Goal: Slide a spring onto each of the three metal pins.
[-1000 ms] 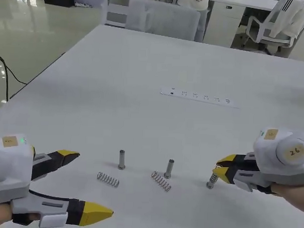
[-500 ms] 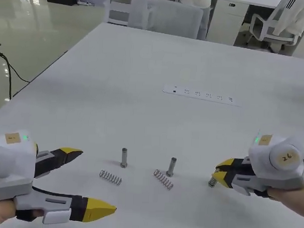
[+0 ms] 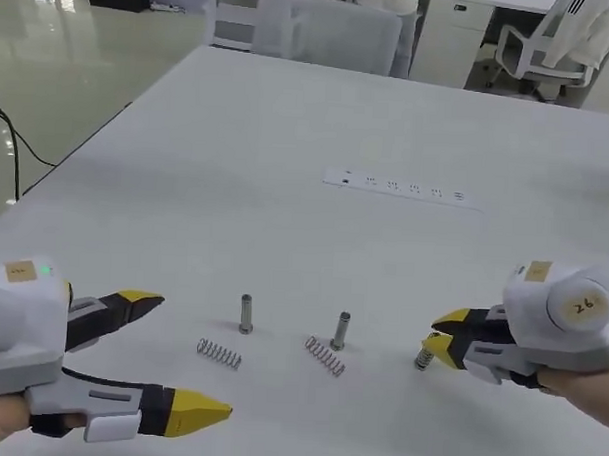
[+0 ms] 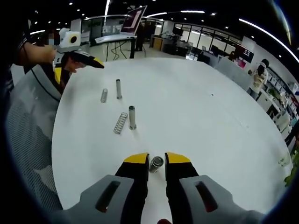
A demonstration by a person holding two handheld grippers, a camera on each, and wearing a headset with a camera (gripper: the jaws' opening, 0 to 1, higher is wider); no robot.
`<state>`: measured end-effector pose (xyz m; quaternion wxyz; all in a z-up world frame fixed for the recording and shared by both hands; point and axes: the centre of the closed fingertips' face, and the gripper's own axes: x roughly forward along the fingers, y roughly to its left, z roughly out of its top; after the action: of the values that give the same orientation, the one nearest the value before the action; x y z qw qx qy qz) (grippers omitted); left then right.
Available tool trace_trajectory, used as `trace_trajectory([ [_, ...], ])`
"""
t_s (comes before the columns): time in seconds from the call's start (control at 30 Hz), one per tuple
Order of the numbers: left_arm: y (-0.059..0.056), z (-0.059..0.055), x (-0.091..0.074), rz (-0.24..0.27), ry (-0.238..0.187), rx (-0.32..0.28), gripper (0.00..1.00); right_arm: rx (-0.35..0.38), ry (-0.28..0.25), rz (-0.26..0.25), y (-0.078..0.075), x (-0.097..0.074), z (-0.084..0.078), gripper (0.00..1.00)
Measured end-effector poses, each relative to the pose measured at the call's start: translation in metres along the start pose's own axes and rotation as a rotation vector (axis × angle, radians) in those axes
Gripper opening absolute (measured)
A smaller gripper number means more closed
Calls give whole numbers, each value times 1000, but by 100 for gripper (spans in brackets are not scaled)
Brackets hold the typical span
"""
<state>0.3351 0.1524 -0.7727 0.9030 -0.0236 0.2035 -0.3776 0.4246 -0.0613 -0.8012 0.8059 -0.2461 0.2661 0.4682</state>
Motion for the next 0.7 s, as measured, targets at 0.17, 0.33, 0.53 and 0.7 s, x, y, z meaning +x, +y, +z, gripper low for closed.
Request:
trace_trajectory([
  [0.17,0,0,0,0,-2,1,97,73,-41,-7,1,-10,4,12],
  [0.33,-1,-1,1,-2,-1,0,96,159,-108,-9,3,-20,11,12],
  [0.53,-2,1,2,-6,-3,3,96,183,-127,-3,14,-27,11,11],
  [0.7,-1,2,0,-4,-4,1,96,195,-104,24,30,-24,-1,11],
])
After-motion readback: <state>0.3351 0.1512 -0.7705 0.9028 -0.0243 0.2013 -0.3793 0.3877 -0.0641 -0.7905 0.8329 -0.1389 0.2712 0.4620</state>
